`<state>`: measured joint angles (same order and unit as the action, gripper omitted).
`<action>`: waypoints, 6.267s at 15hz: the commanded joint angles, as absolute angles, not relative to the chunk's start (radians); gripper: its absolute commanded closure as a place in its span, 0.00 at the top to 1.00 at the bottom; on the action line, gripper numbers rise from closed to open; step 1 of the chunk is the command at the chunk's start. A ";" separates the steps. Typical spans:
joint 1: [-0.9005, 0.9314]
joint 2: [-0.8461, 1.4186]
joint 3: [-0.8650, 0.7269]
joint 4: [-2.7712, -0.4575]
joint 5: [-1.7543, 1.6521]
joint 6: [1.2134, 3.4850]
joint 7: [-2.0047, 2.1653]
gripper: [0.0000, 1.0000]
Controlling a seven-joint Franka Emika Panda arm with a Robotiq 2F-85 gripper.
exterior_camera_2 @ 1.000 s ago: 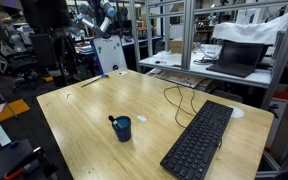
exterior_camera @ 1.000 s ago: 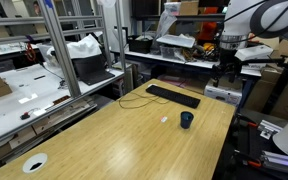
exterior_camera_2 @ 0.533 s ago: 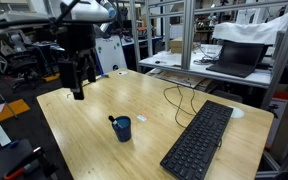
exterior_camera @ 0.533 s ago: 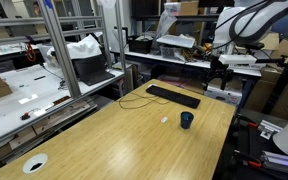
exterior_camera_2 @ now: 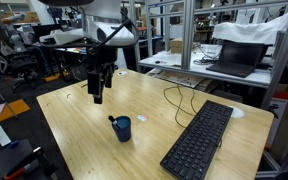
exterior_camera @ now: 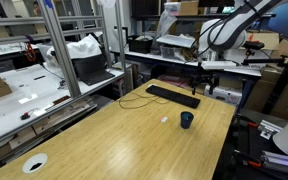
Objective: Remove the marker from the cup and place it on the table
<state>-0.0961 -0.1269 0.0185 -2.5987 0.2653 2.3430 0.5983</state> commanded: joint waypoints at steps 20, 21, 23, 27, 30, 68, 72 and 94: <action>-0.082 0.046 -0.040 -2.457 0.406 2.283 0.483 1.00; -0.087 0.070 -0.049 -2.438 0.434 2.269 0.441 1.00; -0.096 0.118 -0.063 -2.403 0.466 2.243 0.377 1.00; -0.108 0.204 -0.079 -2.338 0.494 2.190 0.317 1.00; -0.111 0.261 -0.074 -2.288 0.509 2.151 0.298 1.00; -0.137 0.620 -0.039 -2.068 0.608 1.936 0.215 0.52; -0.136 0.637 -0.026 -2.056 0.612 1.927 0.215 0.27; -0.145 0.536 -0.086 -1.918 0.605 1.672 0.289 0.05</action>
